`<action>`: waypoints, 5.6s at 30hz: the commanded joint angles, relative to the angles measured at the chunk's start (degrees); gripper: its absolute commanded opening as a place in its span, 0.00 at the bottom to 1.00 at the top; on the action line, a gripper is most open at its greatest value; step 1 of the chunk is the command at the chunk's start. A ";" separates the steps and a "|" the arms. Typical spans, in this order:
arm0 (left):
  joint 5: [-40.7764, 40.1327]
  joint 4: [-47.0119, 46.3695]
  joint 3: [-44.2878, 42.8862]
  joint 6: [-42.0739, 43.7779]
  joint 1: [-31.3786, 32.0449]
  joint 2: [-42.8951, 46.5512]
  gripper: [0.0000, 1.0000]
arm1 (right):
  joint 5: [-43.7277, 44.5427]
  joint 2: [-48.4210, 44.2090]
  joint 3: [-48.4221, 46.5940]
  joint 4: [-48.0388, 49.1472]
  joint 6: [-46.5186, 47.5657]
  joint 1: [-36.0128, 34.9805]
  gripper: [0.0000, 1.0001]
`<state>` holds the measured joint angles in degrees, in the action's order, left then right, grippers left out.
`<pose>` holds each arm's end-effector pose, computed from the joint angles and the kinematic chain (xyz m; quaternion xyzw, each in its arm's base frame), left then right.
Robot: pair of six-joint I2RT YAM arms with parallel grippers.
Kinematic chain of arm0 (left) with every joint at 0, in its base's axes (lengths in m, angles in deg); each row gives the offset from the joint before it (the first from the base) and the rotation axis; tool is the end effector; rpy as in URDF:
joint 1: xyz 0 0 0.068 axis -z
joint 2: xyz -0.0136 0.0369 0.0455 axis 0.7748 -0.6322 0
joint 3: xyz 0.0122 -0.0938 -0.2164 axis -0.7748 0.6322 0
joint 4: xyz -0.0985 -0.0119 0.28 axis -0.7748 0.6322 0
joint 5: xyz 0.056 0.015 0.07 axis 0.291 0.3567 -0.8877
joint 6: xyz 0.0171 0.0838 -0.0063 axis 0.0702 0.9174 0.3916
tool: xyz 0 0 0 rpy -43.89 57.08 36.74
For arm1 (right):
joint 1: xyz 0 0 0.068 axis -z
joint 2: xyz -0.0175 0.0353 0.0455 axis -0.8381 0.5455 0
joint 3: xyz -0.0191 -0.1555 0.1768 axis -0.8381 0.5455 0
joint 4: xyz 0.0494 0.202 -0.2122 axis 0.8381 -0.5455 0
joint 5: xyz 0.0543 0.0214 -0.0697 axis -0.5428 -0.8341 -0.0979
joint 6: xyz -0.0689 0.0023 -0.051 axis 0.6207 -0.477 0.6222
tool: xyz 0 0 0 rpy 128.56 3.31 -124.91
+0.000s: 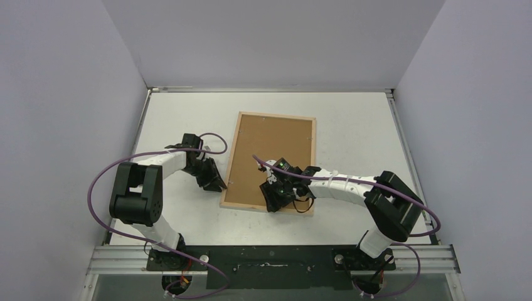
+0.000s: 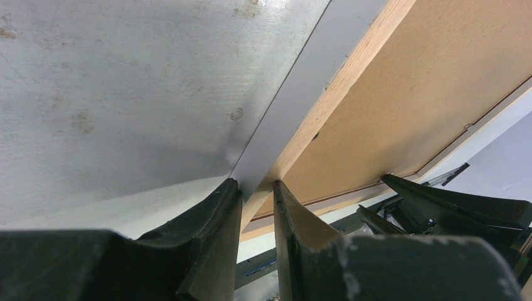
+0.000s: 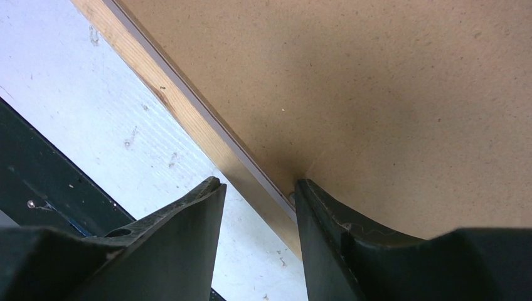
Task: Put the photo into the frame
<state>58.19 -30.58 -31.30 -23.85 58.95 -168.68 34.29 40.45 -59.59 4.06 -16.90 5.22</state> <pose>0.3016 -0.0773 0.0416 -0.1859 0.9515 -0.2451 0.0046 0.2014 0.2910 0.0750 -0.2983 0.9110 0.2601 0.1159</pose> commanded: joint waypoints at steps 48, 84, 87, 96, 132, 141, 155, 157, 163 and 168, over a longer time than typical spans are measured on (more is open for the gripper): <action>-3.35 -0.97 3.47 -1.23 0.61 -4.84 0.30 | -3.10 -3.23 1.97 -7.01 -0.46 1.45 0.48; -4.10 -2.33 -0.58 0.40 0.56 1.79 0.38 | 29.60 -16.25 -2.68 -15.57 -14.21 16.63 0.64; -4.70 -2.70 -0.55 0.56 0.47 3.33 0.41 | 28.08 -16.50 -1.53 -17.83 -15.83 20.74 0.68; -6.74 -3.42 1.22 0.11 0.51 6.85 0.47 | 12.88 -12.64 2.92 -16.15 -16.97 24.69 0.64; -18.38 5.78 7.75 -12.60 -0.42 20.33 0.56 | 1.81 4.24 -10.83 -5.37 -15.02 6.89 0.72; -12.81 -3.04 6.71 -14.22 -0.86 15.40 0.53 | -2.82 3.84 -17.84 -7.91 -3.63 7.96 0.44; -13.71 -4.72 5.87 -13.64 -3.05 10.59 0.51 | -10.56 21.76 -33.89 -3.20 -0.34 5.48 0.28; -13.65 -4.77 5.58 -13.28 -3.38 10.00 0.46 | -9.69 21.73 -34.19 -2.65 -0.93 5.58 0.28; -15.24 -2.06 4.50 -11.05 -3.76 7.23 0.26 | -8.05 21.73 -34.37 -2.19 -2.37 5.93 0.29; -17.20 1.48 1.45 -9.81 -3.77 4.91 0.37 | -7.47 21.22 -33.84 -2.14 -2.47 5.93 0.30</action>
<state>45.36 -31.43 -26.69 -36.27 55.57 -161.73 25.50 63.58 -92.09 0.23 -19.13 11.10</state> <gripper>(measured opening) 0.344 0.295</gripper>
